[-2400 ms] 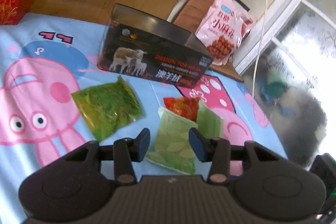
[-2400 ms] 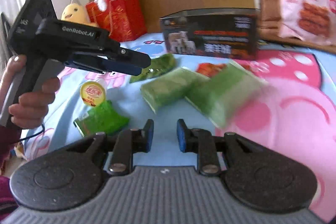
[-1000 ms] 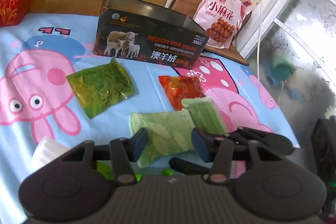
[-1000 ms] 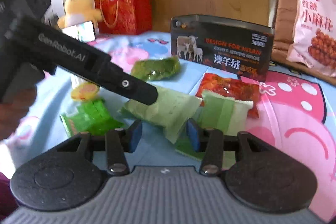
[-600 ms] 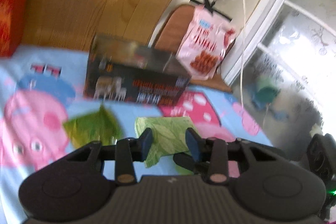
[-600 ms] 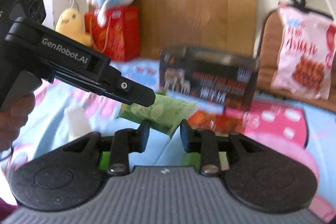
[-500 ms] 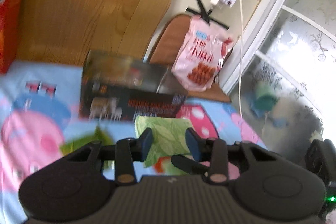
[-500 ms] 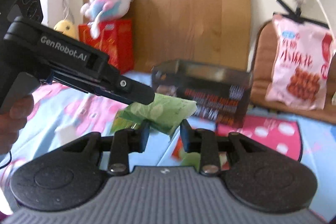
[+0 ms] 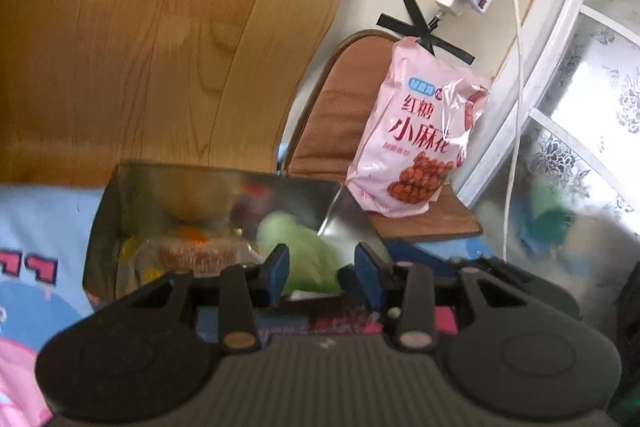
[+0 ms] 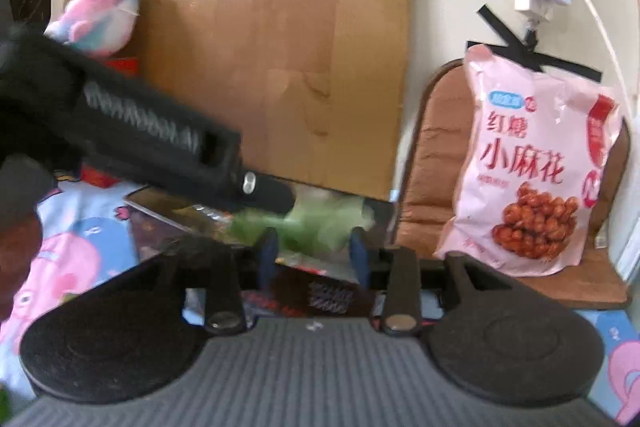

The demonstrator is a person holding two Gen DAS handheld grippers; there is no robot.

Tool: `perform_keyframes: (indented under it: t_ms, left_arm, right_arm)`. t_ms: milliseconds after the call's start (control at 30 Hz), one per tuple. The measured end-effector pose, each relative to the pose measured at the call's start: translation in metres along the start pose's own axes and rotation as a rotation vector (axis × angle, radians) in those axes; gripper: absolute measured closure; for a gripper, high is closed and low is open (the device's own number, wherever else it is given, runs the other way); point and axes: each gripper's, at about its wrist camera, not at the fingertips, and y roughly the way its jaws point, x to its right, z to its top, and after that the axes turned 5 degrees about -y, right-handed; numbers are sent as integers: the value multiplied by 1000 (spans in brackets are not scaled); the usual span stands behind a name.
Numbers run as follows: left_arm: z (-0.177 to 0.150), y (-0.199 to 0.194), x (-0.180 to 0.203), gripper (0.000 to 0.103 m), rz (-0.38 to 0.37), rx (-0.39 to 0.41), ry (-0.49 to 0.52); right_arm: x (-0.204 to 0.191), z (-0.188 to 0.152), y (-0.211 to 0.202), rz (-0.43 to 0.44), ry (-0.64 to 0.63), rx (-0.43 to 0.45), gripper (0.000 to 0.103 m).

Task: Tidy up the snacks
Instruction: 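Place the light green packet into the black tin with the left gripper, then grasp the green seaweed packet with the left gripper and lift it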

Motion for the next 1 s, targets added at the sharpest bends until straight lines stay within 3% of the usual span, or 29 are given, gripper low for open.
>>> perform_keyframes:
  t_ms: [167, 267, 433, 533, 700, 833, 900, 933, 1000]
  left_arm:
    - [-17, -46, -15, 65, -70, 22, -31]
    - [-34, -83, -33, 65, -107, 37, -69]
    - [-64, -135, -75, 65, -17, 74, -148]
    - [-82, -155, -105, 65, 23, 69, -238]
    - [-98, -150, -133, 65, -18, 6, -372]
    - [-107, -124, -138, 65, -48, -54, -418]
    - [-111, -112, -139, 65, -26, -83, -432]
    - [-114, -107, -142, 70, -13, -97, -446]
    - [-116, -104, -147, 70, -36, -84, -472]
  right_arm:
    - [16, -12, -30, 0, 103, 28, 58]
    - [25, -32, -46, 41, 182, -17, 58]
    - [29, -59, -63, 162, 364, -105, 58]
    - [7, -59, -66, 268, 363, -135, 58]
    - [-38, -48, -39, 407, 342, -197, 58]
    - [-46, -36, 7, 437, 405, -251, 58]
    - [-48, -32, 21, 416, 408, -275, 57]
    - [-49, -30, 28, 423, 409, -289, 57]
    - [-50, -35, 36, 471, 451, -335, 58]
